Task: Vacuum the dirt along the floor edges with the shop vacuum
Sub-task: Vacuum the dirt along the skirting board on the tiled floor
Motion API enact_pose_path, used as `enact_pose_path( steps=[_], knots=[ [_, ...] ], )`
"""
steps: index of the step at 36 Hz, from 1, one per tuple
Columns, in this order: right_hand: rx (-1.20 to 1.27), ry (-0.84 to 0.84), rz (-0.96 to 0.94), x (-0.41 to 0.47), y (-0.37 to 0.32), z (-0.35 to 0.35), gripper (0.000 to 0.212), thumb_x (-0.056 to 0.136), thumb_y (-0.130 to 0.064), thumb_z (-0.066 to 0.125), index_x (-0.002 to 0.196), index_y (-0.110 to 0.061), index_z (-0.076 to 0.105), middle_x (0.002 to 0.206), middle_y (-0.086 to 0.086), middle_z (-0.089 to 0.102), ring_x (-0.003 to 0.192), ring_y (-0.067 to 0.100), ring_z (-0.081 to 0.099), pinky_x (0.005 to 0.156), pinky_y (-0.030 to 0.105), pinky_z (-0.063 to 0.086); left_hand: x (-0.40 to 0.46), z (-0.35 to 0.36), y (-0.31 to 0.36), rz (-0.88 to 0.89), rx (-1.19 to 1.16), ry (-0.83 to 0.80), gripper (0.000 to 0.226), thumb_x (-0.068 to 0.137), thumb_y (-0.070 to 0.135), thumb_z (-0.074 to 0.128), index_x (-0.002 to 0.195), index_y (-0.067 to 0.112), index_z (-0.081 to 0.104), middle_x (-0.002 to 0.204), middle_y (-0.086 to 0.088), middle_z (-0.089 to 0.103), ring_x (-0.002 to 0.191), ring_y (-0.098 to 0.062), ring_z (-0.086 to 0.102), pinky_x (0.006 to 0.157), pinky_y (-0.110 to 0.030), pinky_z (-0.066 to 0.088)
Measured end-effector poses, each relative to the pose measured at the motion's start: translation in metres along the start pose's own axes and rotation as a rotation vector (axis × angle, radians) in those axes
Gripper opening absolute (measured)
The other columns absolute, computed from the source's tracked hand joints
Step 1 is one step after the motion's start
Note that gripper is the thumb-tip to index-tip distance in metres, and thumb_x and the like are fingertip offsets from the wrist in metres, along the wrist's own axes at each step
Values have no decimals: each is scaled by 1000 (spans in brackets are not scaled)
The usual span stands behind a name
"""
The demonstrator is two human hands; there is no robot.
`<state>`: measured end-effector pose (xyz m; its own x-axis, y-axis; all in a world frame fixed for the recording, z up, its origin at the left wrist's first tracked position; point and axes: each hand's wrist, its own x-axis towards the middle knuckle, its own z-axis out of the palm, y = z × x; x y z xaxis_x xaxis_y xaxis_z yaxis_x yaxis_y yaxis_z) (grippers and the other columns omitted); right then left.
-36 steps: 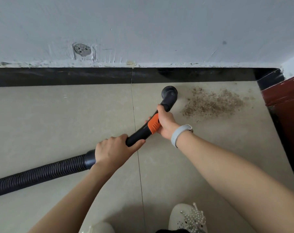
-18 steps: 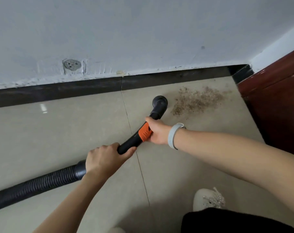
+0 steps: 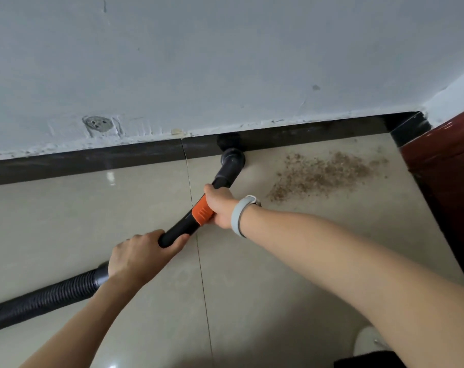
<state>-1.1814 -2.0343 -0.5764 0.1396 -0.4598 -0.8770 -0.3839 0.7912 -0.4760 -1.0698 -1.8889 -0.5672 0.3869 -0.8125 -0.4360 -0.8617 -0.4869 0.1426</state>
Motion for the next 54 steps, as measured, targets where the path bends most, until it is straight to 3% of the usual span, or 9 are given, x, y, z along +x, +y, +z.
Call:
enact_pose_path(
  steps=[3,8,15,21,28,36,42,47,54],
  knots=[
    [-39,-8,2,0,-5,-23,31,97,-38,41,104,-8,42,97,14,54,100,32,59,89,48,54,-2,-3,24,-18,11,-3,59,79,80,28,71,27,54,64,6,59,67,-18,59,66,-30,46],
    [-54,-26,-43,7,-7,-69,36,96,-39,37,107,-7,47,119,21,58,107,39,59,95,51,49,3,-6,76,-3,74,7,58,81,78,29,70,25,52,64,6,59,63,-14,55,61,-28,40],
    [-68,-29,-68,21,-7,-131,48,95,-42,36,120,-3,49,107,16,57,99,37,61,88,49,54,11,-2,135,-2,91,-19,56,79,79,29,73,28,54,64,7,59,64,-13,57,60,-28,41],
    [-27,-20,-52,21,-17,-171,49,100,-37,36,128,1,48,127,20,54,111,40,56,94,50,50,19,-19,173,23,169,-38,59,77,82,28,74,28,53,65,6,58,66,-15,58,62,-28,47],
    [290,-76,53,15,-39,-236,39,103,-31,36,136,-10,36,116,14,46,118,35,50,81,45,51,48,-39,230,121,213,-29,62,78,82,29,70,26,53,64,5,57,66,-17,56,58,-30,38],
    [246,92,-17,34,-30,-298,37,102,-31,39,131,-8,40,127,17,48,116,38,51,87,50,53,56,0,291,175,136,-14,63,78,84,28,79,27,58,66,7,58,69,-17,59,63,-29,46],
    [273,193,-45,39,-29,-343,37,100,-29,42,130,-9,40,128,17,49,115,38,52,83,50,53,62,12,339,233,103,-5,61,80,82,29,71,26,53,66,8,56,68,-18,55,62,-29,38],
    [294,259,-58,39,-32,-378,38,99,-28,43,132,-9,39,122,16,50,115,37,53,84,51,52,69,17,374,267,73,-14,68,78,84,28,82,26,62,67,7,58,67,-19,56,58,-30,36],
    [314,325,-66,39,-29,-407,42,97,-30,49,132,-9,41,123,15,52,113,36,54,85,51,53,67,19,403,309,34,-50,65,81,81,29,81,24,60,68,5,58,66,-18,55,59,-30,35]
  ],
)
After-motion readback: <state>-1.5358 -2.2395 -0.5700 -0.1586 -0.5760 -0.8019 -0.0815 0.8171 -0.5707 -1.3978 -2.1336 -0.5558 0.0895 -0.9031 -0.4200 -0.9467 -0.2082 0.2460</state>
